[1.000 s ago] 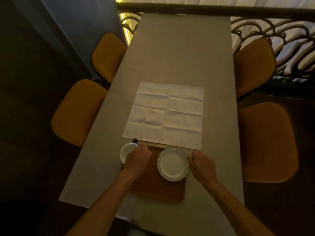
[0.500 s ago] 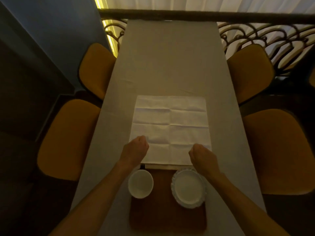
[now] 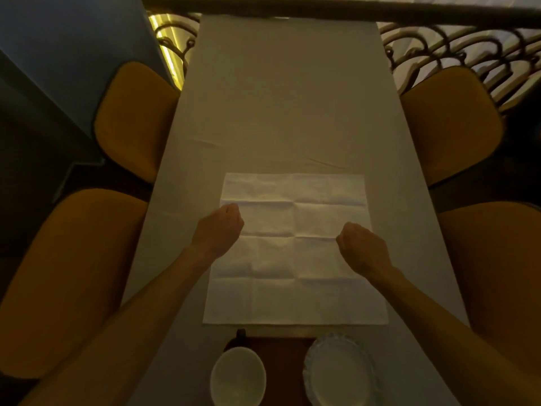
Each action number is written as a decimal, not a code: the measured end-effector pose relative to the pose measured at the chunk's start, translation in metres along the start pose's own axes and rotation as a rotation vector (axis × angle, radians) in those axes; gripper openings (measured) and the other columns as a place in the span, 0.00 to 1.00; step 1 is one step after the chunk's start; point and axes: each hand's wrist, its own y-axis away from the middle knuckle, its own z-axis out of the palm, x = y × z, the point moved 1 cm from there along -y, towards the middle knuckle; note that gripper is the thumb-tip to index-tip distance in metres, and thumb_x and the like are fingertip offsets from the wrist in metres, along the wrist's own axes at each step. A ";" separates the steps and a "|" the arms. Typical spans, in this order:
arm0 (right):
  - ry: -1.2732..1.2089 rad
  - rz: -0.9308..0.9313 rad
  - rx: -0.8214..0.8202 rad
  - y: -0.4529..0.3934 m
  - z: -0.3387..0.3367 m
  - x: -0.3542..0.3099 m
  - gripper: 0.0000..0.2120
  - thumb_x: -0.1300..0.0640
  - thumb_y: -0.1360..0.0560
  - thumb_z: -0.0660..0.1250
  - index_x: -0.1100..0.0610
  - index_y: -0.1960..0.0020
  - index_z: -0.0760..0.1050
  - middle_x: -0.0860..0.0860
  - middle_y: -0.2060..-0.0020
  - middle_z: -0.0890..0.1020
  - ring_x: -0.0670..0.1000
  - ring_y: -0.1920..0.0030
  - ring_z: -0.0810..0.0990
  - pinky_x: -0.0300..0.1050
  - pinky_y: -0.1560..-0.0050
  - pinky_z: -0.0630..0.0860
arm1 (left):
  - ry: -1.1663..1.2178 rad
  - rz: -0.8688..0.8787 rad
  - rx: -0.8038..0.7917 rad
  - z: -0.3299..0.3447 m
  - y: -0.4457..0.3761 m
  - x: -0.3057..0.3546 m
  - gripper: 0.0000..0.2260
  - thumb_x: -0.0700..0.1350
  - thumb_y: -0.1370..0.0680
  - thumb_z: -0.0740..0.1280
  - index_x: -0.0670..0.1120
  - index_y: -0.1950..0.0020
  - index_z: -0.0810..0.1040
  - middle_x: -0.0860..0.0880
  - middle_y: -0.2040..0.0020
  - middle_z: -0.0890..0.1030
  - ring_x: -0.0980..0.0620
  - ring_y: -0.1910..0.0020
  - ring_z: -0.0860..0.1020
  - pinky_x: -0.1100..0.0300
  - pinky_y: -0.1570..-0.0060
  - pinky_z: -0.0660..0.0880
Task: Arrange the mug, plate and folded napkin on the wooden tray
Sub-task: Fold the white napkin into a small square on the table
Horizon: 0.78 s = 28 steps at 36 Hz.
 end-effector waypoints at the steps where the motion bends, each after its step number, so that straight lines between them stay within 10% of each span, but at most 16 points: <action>1: 0.000 0.007 -0.008 -0.006 0.001 0.002 0.09 0.53 0.19 0.54 0.56 0.55 0.68 0.54 0.58 0.76 0.60 0.56 0.79 0.46 0.61 0.67 | -0.021 0.012 -0.005 0.002 -0.006 -0.001 0.06 0.42 0.21 0.59 0.45 0.58 0.67 0.42 0.61 0.76 0.38 0.64 0.77 0.52 0.67 0.72; 28: -0.410 0.577 -0.168 0.077 0.070 0.070 0.12 0.48 0.20 0.53 0.53 0.55 0.70 0.53 0.53 0.78 0.57 0.52 0.78 0.47 0.56 0.71 | -0.119 0.701 -0.322 0.068 -0.202 0.175 0.09 0.50 0.20 0.60 0.54 0.46 0.79 0.47 0.50 0.77 0.46 0.48 0.77 0.54 0.54 0.72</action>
